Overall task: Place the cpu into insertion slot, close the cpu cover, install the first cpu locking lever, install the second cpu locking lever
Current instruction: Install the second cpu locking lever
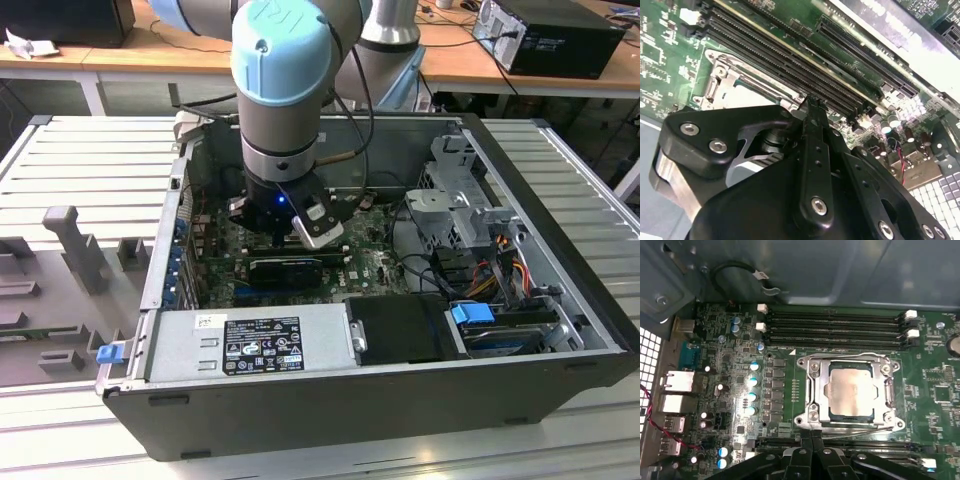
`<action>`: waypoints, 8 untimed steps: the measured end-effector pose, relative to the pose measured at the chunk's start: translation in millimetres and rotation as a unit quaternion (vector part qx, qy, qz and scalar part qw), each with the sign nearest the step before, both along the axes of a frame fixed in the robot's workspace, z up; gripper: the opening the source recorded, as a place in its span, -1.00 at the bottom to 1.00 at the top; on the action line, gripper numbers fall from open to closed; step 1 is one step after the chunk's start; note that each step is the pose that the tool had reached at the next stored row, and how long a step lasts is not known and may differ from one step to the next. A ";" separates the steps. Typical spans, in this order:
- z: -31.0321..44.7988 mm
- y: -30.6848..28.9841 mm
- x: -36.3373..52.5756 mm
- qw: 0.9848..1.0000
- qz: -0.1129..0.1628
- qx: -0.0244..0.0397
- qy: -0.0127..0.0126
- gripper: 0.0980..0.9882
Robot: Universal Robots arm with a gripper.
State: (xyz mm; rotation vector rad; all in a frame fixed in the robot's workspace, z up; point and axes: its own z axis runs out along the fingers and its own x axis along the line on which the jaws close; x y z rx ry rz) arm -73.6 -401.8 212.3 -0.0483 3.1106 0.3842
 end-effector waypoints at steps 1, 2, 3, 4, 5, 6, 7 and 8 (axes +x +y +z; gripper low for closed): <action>-2.0 0.0 -0.2 1.000 0.000 0.000 0.000 -0.98; -3.4 0.0 -0.3 1.000 0.000 0.000 0.000 -0.98; -4.6 0.0 -0.8 1.000 0.000 0.001 0.000 -0.98; -5.7 0.0 -1.3 1.000 0.000 0.001 0.000 -0.98; -6.4 -0.1 -1.7 1.000 0.000 0.002 0.000 -0.98; -7.3 -0.1 -1.9 1.000 0.000 0.003 0.000 -0.98; -8.0 -0.1 -2.1 1.000 0.000 0.004 0.000 -0.98; -9.1 0.0 -2.5 1.000 0.000 0.005 0.000 -0.98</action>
